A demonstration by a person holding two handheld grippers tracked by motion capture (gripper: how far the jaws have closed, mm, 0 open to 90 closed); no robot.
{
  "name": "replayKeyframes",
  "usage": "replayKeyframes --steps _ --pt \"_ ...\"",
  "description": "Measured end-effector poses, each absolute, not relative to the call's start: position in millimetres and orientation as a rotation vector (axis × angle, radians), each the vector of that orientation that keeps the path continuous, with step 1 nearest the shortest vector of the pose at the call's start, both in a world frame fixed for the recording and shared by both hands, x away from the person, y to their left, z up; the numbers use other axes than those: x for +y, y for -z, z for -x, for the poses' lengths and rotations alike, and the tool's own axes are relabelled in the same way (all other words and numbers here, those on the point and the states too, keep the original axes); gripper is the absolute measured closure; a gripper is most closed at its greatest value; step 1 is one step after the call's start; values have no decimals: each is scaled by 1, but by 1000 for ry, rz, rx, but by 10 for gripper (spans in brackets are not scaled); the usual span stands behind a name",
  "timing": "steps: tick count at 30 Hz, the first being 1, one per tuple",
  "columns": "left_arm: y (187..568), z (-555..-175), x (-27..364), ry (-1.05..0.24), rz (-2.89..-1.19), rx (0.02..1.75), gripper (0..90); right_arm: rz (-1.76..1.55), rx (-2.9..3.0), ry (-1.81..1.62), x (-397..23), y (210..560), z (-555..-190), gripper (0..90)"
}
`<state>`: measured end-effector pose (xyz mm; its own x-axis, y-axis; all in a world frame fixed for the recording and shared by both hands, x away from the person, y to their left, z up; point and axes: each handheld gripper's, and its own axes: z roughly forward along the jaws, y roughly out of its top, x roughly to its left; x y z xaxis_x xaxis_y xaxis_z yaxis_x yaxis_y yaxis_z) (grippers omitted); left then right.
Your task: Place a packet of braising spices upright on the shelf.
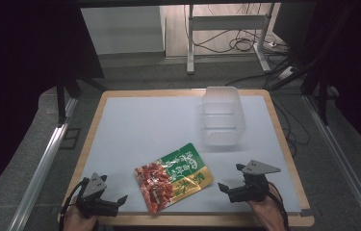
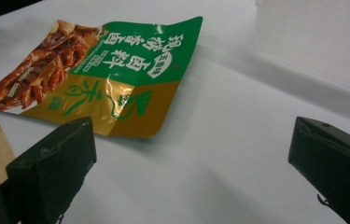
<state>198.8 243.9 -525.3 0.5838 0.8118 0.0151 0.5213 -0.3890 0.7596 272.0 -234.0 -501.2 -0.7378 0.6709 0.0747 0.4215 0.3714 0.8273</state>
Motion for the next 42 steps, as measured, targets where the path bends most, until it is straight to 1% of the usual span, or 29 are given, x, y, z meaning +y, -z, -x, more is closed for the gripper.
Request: replayKeyframes --steps 8,19,39,42 --pt "525 -199 243 -507 -2085 1052 0 -920 2393 -1275 -220 502 -275 7" --pt "526 -199 242 -506 -2094 1044 0 -912 2402 -1291 -211 505 -284 6" --pt "526 -199 240 -520 -2121 1038 0 -875 2506 -1187 -175 517 -300 11" --pt "526 -199 240 -518 -2118 1040 0 -873 2508 -1181 -170 517 -302 23"
